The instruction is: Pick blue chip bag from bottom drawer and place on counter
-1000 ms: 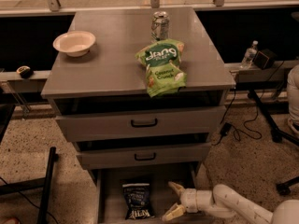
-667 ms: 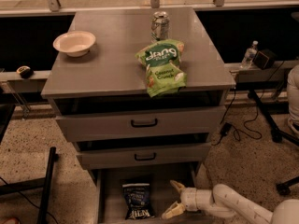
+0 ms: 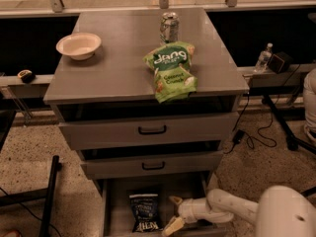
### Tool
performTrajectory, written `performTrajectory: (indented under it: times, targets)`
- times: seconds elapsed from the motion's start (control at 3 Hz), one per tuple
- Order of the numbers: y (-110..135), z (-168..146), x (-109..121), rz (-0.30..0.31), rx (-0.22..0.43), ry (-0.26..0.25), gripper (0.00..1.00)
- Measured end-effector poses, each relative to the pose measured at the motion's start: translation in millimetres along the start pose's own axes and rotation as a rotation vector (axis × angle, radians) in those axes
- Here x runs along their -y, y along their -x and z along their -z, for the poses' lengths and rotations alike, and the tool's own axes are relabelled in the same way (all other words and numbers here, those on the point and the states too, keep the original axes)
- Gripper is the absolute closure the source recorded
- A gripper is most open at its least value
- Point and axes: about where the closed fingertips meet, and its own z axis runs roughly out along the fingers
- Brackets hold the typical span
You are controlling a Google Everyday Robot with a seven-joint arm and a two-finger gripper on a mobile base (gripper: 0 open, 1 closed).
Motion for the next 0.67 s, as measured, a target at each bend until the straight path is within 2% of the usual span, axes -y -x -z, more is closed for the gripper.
performTrajectory:
  times: [0.33, 0.67]
  targets:
    - [-17.3, -43.2, 2.4, -0.021, -0.151, 0.021, 0.00]
    - [-17.6, -69.3, 9.2, -0.077, -0.114, 0.056, 0.00]
